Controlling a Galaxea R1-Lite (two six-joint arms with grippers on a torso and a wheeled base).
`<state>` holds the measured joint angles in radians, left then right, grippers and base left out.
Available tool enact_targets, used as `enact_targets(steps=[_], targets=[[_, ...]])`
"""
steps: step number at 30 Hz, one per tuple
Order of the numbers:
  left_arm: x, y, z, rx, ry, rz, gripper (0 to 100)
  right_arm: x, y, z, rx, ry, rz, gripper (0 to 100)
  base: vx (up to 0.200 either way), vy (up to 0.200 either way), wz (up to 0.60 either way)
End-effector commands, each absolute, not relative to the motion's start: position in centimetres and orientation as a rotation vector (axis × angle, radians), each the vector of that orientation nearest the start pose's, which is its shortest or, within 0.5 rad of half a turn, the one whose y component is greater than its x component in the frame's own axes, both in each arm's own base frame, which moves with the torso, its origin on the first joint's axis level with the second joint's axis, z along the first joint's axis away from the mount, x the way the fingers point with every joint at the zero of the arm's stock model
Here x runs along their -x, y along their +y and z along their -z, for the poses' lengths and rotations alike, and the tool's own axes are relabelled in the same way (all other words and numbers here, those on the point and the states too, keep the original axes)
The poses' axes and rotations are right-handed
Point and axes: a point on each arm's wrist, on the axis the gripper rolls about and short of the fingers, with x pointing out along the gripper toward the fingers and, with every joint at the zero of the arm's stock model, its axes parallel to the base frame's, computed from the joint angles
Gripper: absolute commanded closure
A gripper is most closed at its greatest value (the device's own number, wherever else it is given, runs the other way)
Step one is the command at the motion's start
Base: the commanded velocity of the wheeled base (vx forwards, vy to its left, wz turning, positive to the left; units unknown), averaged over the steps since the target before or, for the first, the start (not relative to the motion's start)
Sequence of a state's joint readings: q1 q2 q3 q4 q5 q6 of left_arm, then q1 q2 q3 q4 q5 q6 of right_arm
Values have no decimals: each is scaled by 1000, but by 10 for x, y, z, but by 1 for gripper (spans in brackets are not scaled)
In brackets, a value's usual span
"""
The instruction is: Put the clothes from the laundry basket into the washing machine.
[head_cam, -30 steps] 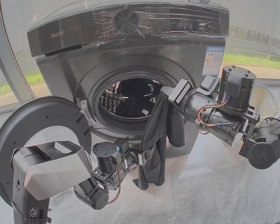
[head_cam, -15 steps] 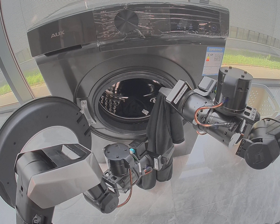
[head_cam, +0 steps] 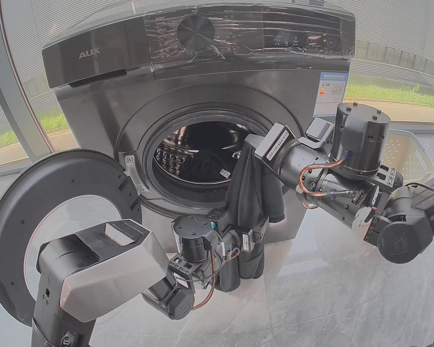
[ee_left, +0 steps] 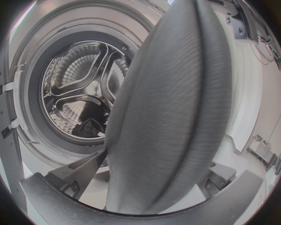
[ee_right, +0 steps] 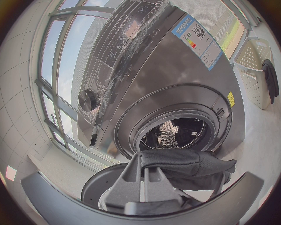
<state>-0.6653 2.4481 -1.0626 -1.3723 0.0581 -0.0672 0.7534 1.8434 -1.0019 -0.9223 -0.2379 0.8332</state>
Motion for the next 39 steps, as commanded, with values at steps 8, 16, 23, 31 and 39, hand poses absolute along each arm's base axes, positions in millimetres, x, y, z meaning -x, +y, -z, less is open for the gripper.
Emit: enact_targets(steps=[8, 16, 23, 31, 39], targets=[[-363, -239, -28, 36, 63, 483, 0, -264, 234, -219, -855, 139, -506, 100, 0, 0, 0], [-337, -215, -43, 23, 90, 481, 0, -264, 235, -217, -853, 142, -503, 100, 0, 0, 0], [-337, -197, -39, 5, 101, 443, 0, -264, 234, -218, -854, 141, -500, 100, 0, 0, 0], [-339, -191, -36, 3, 105, 435, 0, -262, 237, -218, -854, 142, -505, 100, 0, 0, 0], [-342, -196, -27, -2, 117, 449, 0, -262, 239, -217, -854, 145, -508, 100, 0, 0, 0]])
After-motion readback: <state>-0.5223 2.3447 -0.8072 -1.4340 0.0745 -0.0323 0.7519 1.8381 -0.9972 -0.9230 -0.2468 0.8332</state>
